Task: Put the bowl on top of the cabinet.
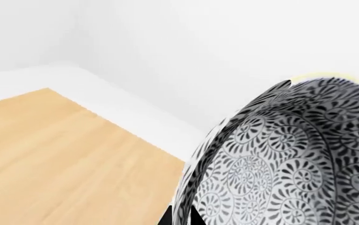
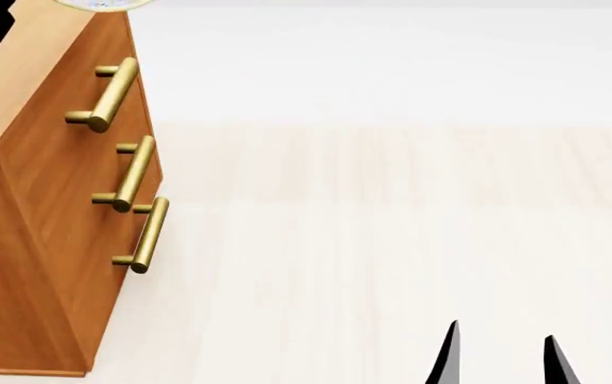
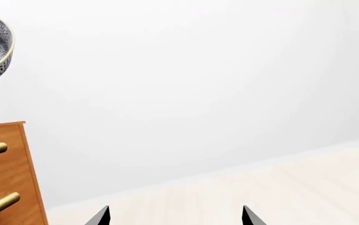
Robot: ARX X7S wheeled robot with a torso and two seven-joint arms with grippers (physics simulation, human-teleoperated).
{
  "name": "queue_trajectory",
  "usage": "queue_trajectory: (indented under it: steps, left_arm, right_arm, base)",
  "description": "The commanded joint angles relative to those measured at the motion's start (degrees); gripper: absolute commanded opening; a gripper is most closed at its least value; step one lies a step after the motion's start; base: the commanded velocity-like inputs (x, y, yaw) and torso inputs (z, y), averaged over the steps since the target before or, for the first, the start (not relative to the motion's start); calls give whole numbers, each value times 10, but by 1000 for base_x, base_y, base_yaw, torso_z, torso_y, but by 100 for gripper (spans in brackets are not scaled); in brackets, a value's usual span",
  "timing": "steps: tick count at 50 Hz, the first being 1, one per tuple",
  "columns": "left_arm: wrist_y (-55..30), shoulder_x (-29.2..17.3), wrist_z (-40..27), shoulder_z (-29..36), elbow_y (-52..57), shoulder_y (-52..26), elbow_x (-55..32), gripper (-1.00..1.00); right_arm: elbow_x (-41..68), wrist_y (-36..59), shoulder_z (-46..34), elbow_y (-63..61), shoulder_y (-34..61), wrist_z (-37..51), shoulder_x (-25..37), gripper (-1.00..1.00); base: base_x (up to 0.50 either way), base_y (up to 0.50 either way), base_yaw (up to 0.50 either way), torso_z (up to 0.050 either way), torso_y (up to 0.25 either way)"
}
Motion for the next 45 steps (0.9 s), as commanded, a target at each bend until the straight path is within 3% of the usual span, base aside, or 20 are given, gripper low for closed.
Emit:
queue_trajectory:
  steps: [1,19,34,45]
  left_arm:
    - [-19,-4,13,-197,0,1,162,-100]
    - [1,-12,-2,-395,0,0,314,-100]
    - [32,-18,-27,-472,1,-4,360,-100]
    - [2,-33,-21,-530,0,-1,372,-100]
  right_arm:
    - [-2,-1,-1,0,-1,2,0,100]
    - [-4,-2,-4,3,0,1,-1,100]
    - [-2,-1,-5,5,3,1,1,100]
    - [-2,-1,-5,6,3,3,1,100]
  base:
    - [0,0,0,0,0]
    - [0,0,0,1,1]
    - [0,0,0,0,0]
    - [0,0,0,0,1]
